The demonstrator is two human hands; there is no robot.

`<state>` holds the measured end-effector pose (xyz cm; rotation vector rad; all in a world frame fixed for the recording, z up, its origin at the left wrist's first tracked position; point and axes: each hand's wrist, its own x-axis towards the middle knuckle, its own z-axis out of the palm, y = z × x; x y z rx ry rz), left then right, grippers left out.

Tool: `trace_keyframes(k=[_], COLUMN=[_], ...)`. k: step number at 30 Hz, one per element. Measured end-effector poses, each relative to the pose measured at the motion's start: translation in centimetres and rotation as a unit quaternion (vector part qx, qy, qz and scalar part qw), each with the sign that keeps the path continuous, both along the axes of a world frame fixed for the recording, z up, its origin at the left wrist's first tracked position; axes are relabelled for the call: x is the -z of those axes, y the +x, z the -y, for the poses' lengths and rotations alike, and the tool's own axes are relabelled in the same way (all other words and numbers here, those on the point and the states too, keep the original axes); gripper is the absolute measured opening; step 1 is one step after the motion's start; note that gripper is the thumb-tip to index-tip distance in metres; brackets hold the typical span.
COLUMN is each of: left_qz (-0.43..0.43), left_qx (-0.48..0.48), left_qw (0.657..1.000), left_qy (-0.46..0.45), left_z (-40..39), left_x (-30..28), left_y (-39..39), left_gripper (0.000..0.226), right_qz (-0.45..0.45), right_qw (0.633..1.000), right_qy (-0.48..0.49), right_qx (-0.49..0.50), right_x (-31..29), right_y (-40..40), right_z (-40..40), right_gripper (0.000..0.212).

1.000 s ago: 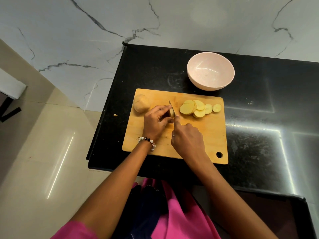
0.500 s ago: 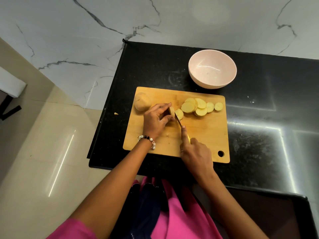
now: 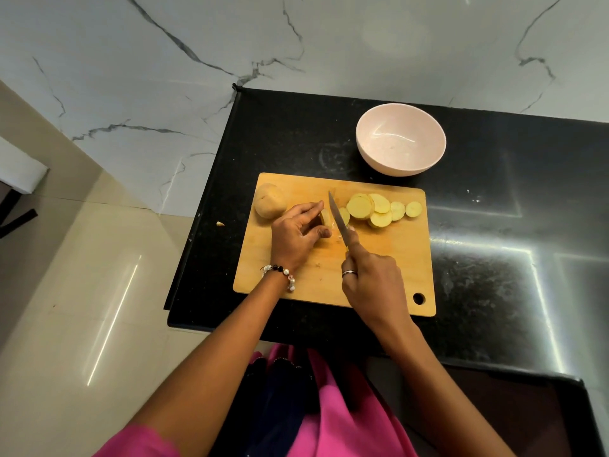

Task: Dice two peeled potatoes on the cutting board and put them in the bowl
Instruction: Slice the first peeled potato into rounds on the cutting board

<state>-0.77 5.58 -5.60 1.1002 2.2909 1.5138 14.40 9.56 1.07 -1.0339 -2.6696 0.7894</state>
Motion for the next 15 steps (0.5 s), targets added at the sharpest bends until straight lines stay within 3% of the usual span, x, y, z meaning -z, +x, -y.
trace_keyframes(k=[15], left_qz=[0.011], left_qx=[-0.006], left_qw=[1.0], left_qy=[0.018], left_z=[-0.22], left_x=[0.45], left_y=[-0.04], left_gripper=[0.05], right_qz=[0.093], right_qw=[0.995], right_qy=[0.023], right_qx=[-0.016], right_x=[-0.44], right_y=[-0.71], right_z=[0.32], right_gripper=[0.059])
